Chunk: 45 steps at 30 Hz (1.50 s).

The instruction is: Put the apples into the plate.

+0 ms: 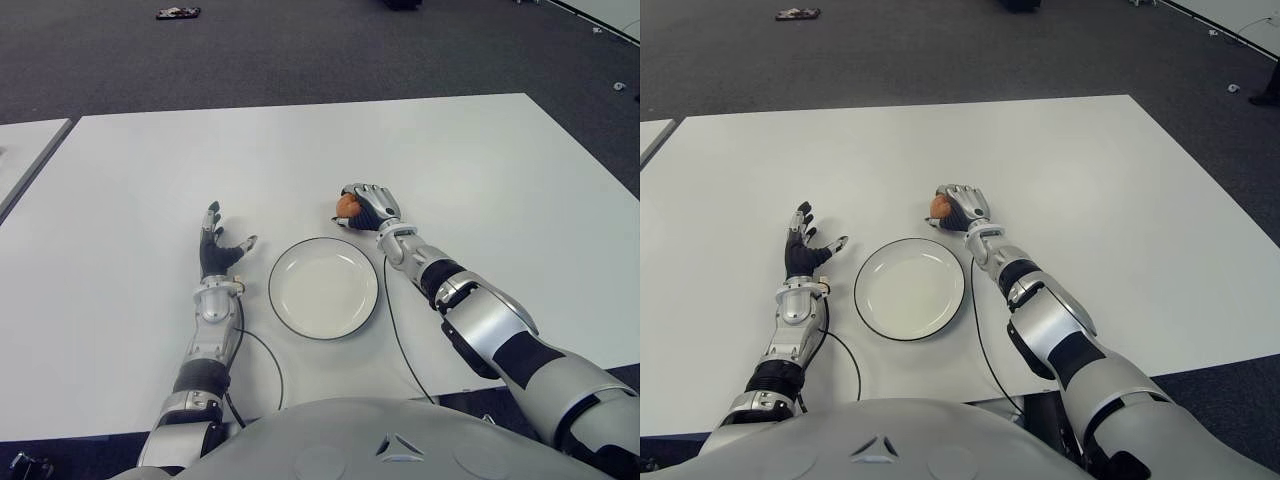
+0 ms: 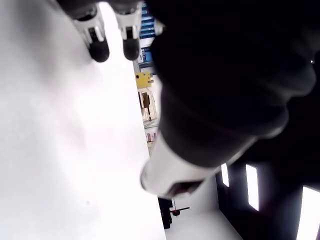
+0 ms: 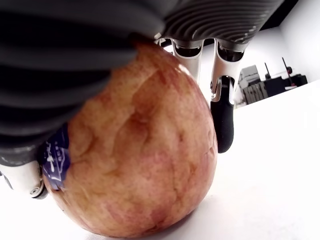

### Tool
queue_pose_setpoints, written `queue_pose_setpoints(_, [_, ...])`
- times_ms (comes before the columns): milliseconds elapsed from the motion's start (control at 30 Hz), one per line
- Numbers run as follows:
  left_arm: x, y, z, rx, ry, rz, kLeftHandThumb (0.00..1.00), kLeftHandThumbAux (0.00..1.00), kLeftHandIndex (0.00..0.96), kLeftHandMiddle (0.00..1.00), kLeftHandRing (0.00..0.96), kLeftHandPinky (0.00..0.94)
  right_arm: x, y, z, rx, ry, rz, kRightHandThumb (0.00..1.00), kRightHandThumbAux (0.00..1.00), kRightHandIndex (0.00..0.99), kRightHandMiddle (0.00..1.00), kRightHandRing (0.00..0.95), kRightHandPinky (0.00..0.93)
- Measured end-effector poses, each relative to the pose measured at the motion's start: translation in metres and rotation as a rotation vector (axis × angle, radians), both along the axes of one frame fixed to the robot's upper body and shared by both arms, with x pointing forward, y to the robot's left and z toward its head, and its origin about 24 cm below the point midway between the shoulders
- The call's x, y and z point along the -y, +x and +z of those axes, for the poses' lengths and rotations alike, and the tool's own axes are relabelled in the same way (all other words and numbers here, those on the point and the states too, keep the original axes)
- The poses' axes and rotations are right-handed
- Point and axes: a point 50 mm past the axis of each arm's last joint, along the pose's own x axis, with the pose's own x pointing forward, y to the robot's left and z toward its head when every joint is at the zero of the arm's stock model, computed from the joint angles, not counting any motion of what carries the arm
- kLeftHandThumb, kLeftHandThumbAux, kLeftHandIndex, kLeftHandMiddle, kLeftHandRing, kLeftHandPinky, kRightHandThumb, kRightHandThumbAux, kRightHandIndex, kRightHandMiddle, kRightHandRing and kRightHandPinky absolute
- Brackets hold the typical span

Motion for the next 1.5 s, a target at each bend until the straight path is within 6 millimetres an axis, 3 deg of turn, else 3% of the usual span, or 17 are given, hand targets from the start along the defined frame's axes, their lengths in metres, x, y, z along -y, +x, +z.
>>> queue_pose_setpoints(433, [0.000, 0.000, 0.001, 0.006, -0.003, 0.003, 0.121, 0.547, 0.000, 0.000, 0.000, 0.025, 0.008, 0.005, 0.010, 0.065, 0.146, -0.088, 0.855, 0.678, 0.397, 0.534, 0.861, 0.863])
queue_pose_setpoints(867, [-0.002, 0.001, 0.001, 0.004, -0.001, 0.006, 0.121, 0.552, 0.000, 0.000, 0.000, 0.025, 0.008, 0.020, 0.070, 0.398, 0.485, -0.056, 0.855, 0.679, 0.395, 0.531, 0.867, 0.863])
queue_pose_setpoints(1200, [-0.001, 0.002, 0.002, 0.006, -0.002, 0.002, 0.128, 0.548, 0.000, 0.000, 0.000, 0.034, -0.006, 0.015, 0.105, 0.564, 0.639, 0.049, 0.855, 0.678, 0.396, 0.533, 0.863, 0.863])
queue_pose_setpoints(1500, [-0.001, 0.003, 0.001, 0.001, -0.001, 0.003, 0.126, 0.539, 0.000, 0.000, 0.000, 0.023, -0.013, -0.012, 0.120, 0.665, 0.738, 0.139, 0.856, 0.677, 0.398, 0.536, 0.858, 0.864])
